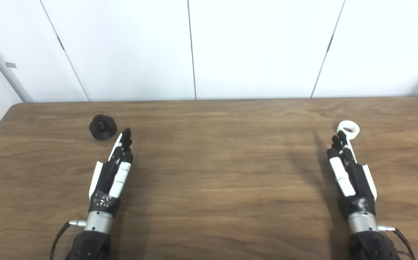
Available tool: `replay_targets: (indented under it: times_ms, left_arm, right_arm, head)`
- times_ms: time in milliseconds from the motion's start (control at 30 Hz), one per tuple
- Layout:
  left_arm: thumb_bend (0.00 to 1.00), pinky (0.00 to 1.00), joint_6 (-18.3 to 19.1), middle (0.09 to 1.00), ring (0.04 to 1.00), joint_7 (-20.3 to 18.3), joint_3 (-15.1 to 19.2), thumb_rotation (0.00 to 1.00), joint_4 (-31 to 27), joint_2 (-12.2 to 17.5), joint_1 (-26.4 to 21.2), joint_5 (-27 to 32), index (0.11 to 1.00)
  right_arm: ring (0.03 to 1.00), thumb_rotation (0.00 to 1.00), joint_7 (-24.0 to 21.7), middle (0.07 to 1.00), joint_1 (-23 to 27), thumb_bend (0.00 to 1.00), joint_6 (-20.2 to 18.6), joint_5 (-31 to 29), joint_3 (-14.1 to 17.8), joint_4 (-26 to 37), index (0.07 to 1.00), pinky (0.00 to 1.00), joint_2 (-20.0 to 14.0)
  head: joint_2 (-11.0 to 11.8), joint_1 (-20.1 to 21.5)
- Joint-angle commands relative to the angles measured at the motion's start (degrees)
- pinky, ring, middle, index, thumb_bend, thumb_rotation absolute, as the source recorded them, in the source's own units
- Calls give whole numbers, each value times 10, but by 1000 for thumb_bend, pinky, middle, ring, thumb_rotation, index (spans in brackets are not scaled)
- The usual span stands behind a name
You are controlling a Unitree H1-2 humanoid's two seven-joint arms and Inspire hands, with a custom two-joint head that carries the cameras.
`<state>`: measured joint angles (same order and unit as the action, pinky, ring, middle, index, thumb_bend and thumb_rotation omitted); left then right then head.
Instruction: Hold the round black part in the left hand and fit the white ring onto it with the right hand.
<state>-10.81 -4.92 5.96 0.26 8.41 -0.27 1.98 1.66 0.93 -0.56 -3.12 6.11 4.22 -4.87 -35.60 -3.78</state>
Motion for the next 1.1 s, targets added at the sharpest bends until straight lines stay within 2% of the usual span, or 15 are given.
replay_targets:
  times_ms: [0,233,367,500,600,667,700,767,800,867,900,967,1067]
  left_arm:
    - [685,1000,-13,1000,1000,5,-3,851,8,-2,15,-4,992]
    - [646,1000,-18,999,992,10,-5,846,12,-4,12,-14,987]
    - [621,976,-29,1000,992,7,-9,809,23,-6,7,-13,991]
    - [666,921,-34,999,980,22,-15,792,29,-7,1,-48,985]
    - [646,895,-47,989,965,41,-23,781,36,-3,-7,-95,978]
    - [653,858,-56,945,927,60,-26,716,38,1,-13,-135,941]
    - [653,849,-58,936,920,75,-26,700,39,2,-17,-157,934]
    - [716,851,-56,897,902,100,-26,534,38,4,-22,-198,888]
    - [728,854,-71,892,901,120,-28,505,45,9,-28,-226,880]
    - [755,819,-102,848,874,160,-34,329,62,21,-38,-277,831]
    - [768,808,-114,838,867,186,-37,286,70,29,-43,-312,819]
    - [791,802,-127,832,863,227,-43,242,83,40,-51,-362,807]
    - [846,786,-144,833,870,309,-52,192,110,66,-71,-448,793]
  right_arm:
    - [1000,748,0,980,11,509,29,7,0,9,1000,1000,-3]
    - [1000,734,-2,980,11,471,31,-3,3,8,1000,1000,0]
    - [1000,717,-3,980,12,490,27,-9,5,6,999,1000,-2]
    - [1000,717,-10,989,14,511,39,-14,5,-6,998,1000,-9]
    - [986,742,-8,968,15,545,50,0,4,-18,983,980,-16]
    - [992,731,-13,968,16,527,56,-8,6,-24,985,986,-19]
    - [994,727,-17,969,16,522,54,-19,8,-23,986,990,-18]
    - [999,697,-20,975,16,496,49,-29,10,-20,993,998,-18]
    - [1000,695,-21,976,15,491,45,-29,9,-16,994,999,-20]
    - [1000,711,-24,987,14,489,48,-28,8,-17,999,1000,-24]
    - [998,720,-19,983,14,492,50,-13,6,-19,997,999,-28]
    - [989,746,-14,966,16,497,54,2,6,-22,986,994,-31]
    - [995,746,-16,969,18,511,55,0,9,-26,983,1000,-31]
  head:
    - [1,-2]
    - [8,-8]
    - [13,-25]
    - [23,-47]
    - [30,-67]
    - [30,-72]
    - [23,-81]
    - [23,-93]
    - [23,-100]
    - [24,-104]
    - [23,-106]
    - [22,-110]
    - [21,-116]
